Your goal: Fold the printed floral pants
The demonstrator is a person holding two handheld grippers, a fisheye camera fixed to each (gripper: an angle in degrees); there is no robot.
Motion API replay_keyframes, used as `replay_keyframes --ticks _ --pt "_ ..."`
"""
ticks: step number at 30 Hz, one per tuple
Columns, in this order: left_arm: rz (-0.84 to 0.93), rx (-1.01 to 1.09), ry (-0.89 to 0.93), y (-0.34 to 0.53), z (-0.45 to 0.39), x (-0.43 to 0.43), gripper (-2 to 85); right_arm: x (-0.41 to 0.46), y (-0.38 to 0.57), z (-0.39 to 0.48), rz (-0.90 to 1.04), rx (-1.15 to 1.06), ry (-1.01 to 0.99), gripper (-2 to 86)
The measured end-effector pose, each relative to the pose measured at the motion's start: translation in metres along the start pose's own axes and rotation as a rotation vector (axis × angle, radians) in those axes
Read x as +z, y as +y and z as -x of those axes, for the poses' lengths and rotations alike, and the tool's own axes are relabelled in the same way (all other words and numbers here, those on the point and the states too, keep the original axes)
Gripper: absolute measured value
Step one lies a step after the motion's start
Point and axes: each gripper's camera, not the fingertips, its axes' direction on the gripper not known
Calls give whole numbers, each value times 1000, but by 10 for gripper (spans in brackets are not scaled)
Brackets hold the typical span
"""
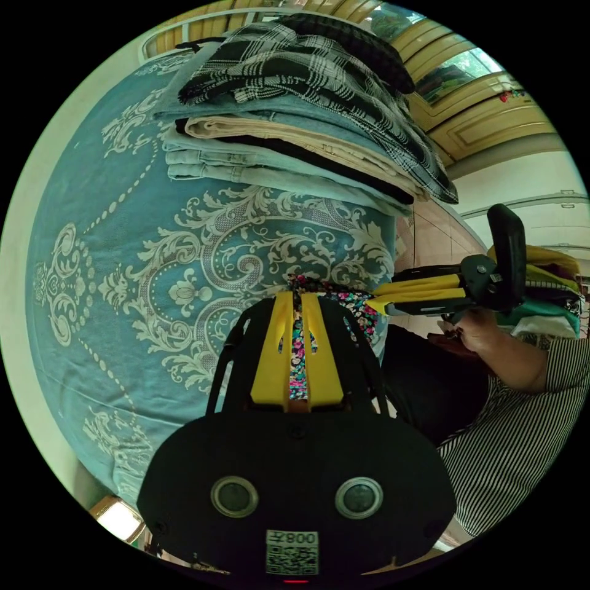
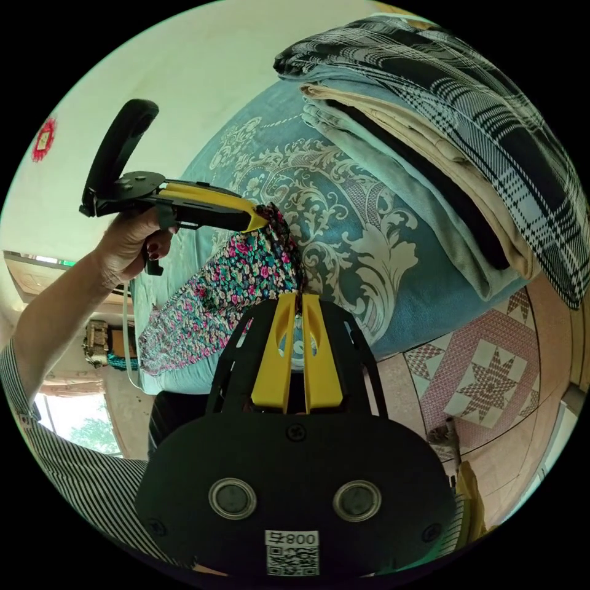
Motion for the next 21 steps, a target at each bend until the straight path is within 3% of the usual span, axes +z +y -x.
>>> replay_keyframes --ticks 11,21 --pt "-125 3 -15 66 -4 -66 25 -17 26 43 -86 -91 -57 15" --pt "-279 21 21 186 13 -124 24 -10 51 122 -130 -270 -140 15"
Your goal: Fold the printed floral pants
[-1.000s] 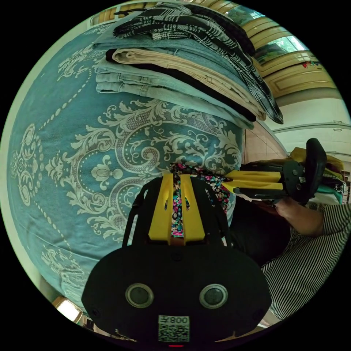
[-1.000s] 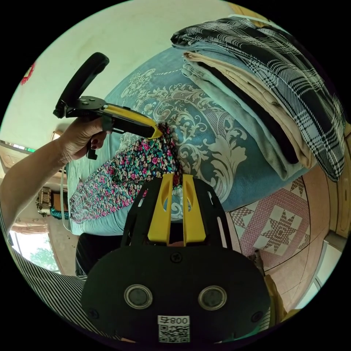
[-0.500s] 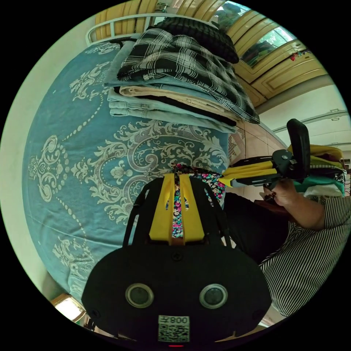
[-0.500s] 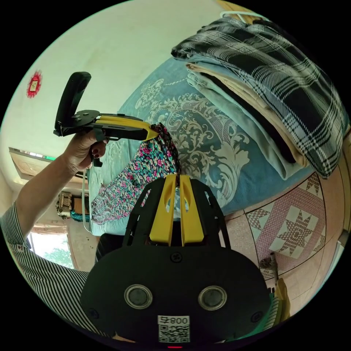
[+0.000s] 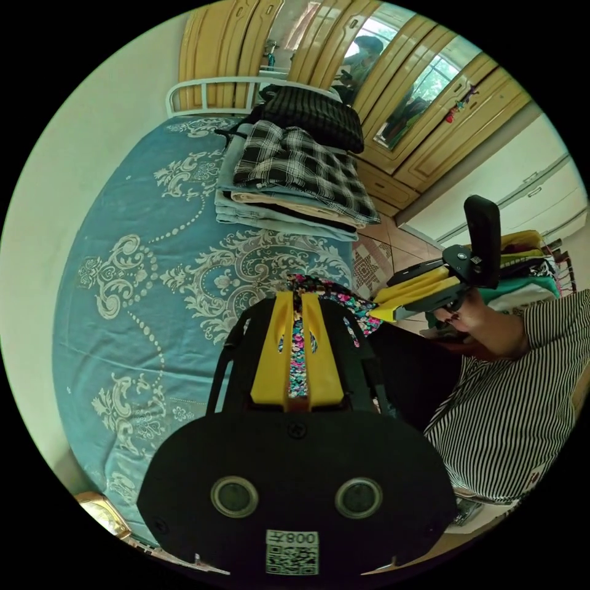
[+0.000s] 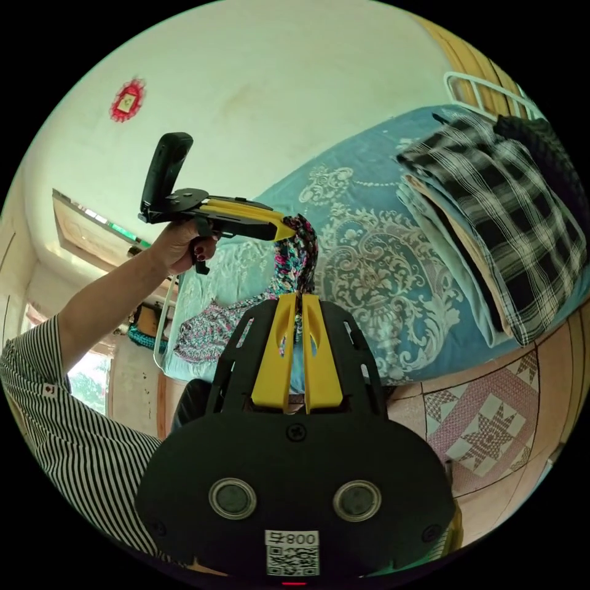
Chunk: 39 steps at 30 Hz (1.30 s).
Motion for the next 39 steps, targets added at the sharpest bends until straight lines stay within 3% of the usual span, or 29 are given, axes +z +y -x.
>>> replay_keyframes --ticks 18,28,39 --pt "-208 -220 85 292 88 -97 25 178 -15 162 233 -350 -220 14" --pt "-234 -404 189 439 156 -86 26 326 -28 196 450 -379 -258 15" --pt "-199 -492 235 535 211 -65 29 448 -46 201 596 -356 -257 15"
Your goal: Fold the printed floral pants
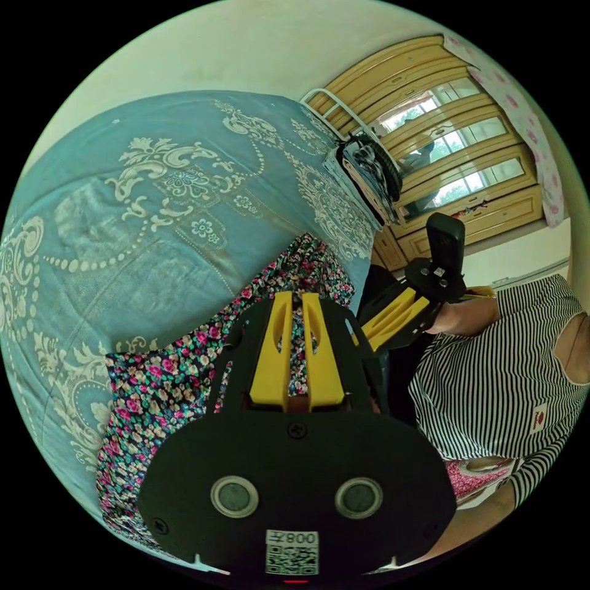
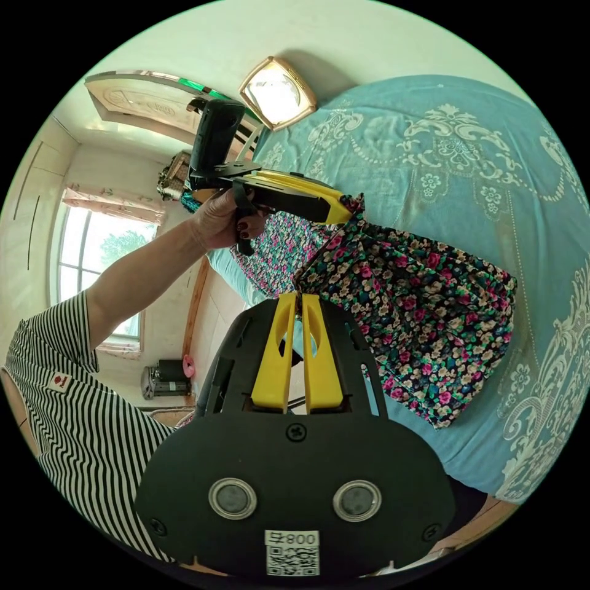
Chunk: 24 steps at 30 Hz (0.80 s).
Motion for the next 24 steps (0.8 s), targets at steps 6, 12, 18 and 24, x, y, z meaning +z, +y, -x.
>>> replay_keyframes --ticks 6,12,18,24 --pt "20 -72 -27 28 43 -5 31 35 -34 -22 56 4 4 16" --pt "-20 -168 -42 58 76 -18 29 64 -61 -40 116 -4 -5 16" --pt "-131 -192 53 74 80 -15 19 88 -80 -56 171 -11 25 19" --pt "15 -276 -69 77 85 22 6 104 -92 -74 215 -6 1 24"
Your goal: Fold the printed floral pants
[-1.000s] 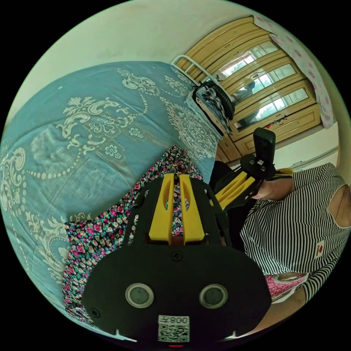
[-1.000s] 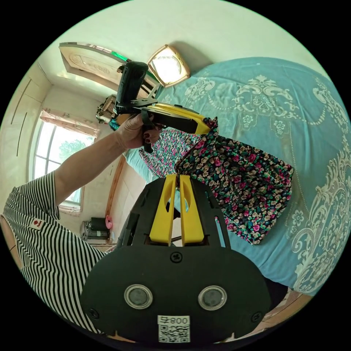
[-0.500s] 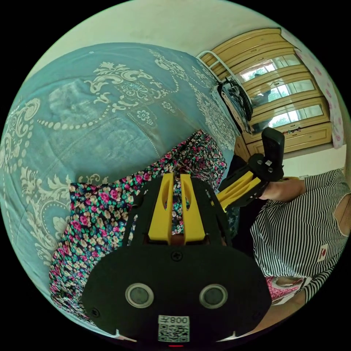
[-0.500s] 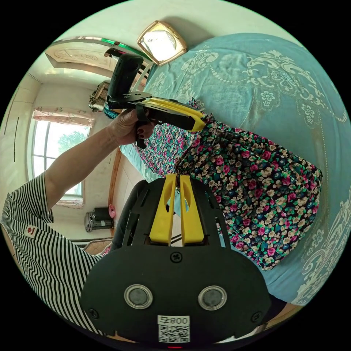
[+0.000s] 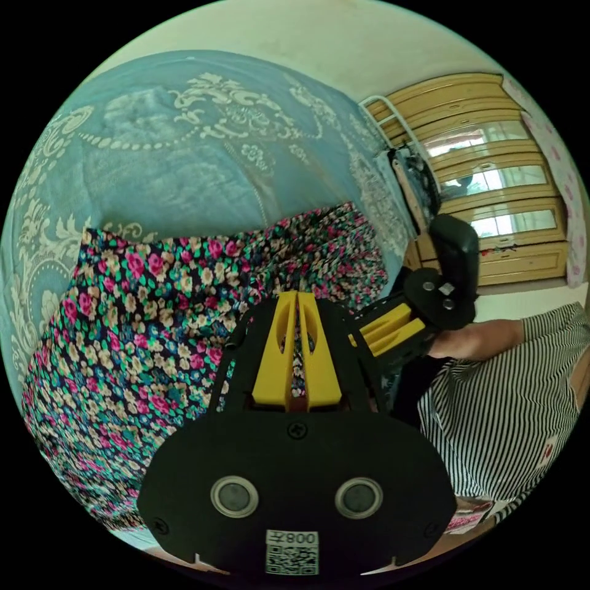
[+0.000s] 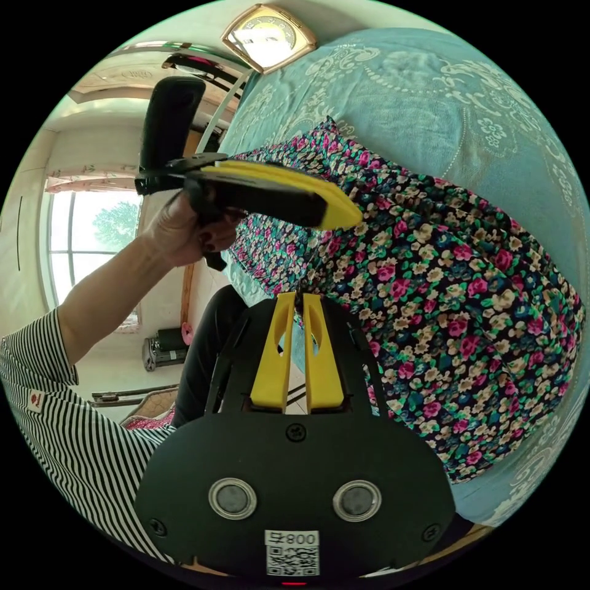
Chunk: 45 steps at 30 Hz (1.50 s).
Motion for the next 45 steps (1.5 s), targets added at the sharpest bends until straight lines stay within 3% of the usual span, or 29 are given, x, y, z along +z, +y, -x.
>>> replay_keyframes --ticks 9,16,22,29,34,39,45 --pt "-58 37 -12 -8 -12 -6 2 -34 24 -16 -67 -42 -80 24" --pt "-6 90 -75 -46 -39 23 2 -88 63 -64 -253 123 -49 9" --pt "1 34 -98 -62 -45 35 7 -70 66 -88 -124 210 63 3" --pt "-42 194 -53 -88 -94 43 44 -93 93 -81 -198 170 47 13" --pt "9 293 -91 -131 -130 73 64 -130 133 -80 -288 218 222 53" --pt "86 319 -170 -161 -148 98 54 -148 160 -88 -304 272 330 62" --pt "133 309 -169 -180 -158 112 19 -154 173 -103 -296 307 275 68"
